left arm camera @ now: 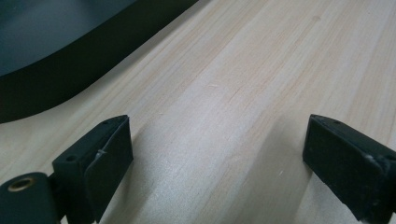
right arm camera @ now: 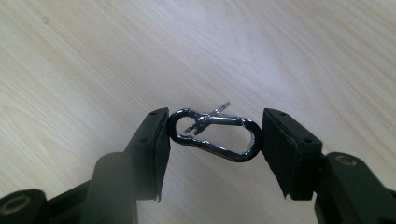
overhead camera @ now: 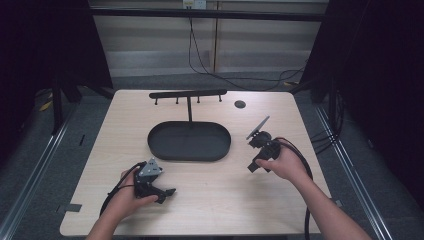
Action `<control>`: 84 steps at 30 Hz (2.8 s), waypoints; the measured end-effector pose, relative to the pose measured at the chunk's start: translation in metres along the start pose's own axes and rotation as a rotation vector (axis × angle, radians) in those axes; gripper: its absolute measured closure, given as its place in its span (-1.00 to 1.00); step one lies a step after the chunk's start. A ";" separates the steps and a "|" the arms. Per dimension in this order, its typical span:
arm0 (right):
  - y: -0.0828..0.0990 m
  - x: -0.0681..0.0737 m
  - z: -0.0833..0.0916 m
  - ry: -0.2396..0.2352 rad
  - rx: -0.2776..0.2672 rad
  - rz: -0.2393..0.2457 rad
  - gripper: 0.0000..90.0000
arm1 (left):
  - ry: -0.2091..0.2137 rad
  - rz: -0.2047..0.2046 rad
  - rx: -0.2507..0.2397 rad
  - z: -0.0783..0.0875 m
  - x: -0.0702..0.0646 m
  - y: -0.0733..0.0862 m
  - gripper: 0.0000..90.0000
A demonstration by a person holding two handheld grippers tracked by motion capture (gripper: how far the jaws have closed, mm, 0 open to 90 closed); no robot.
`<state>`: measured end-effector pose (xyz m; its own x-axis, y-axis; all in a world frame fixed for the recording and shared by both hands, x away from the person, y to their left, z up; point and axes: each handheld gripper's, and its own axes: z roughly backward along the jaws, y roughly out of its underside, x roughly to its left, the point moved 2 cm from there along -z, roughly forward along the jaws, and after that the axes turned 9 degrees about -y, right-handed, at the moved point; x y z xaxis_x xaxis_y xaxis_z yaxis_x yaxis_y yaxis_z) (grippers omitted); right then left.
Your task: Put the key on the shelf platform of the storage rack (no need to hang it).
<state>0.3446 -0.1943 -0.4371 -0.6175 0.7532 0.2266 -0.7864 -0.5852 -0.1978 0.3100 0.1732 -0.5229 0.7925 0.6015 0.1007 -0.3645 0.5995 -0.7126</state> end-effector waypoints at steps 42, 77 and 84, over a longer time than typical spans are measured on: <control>-0.064 0.027 0.015 0.021 -0.012 0.073 -0.02 | 0.007 0.005 -0.002 -0.001 -0.002 0.000 -0.87; -0.105 0.044 0.006 0.025 -0.020 0.121 -0.02 | 0.009 0.006 -0.002 -0.001 -0.002 0.000 -0.87; -0.113 0.045 0.001 0.025 -0.018 0.120 -0.02 | 0.008 0.006 -0.001 -0.001 -0.002 0.000 -0.87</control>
<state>0.4061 -0.0944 -0.4038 -0.7066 0.6854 0.1761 -0.7061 -0.6664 -0.2396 0.3085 0.1713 -0.5235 0.7943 0.6006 0.0911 -0.3683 0.5954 -0.7140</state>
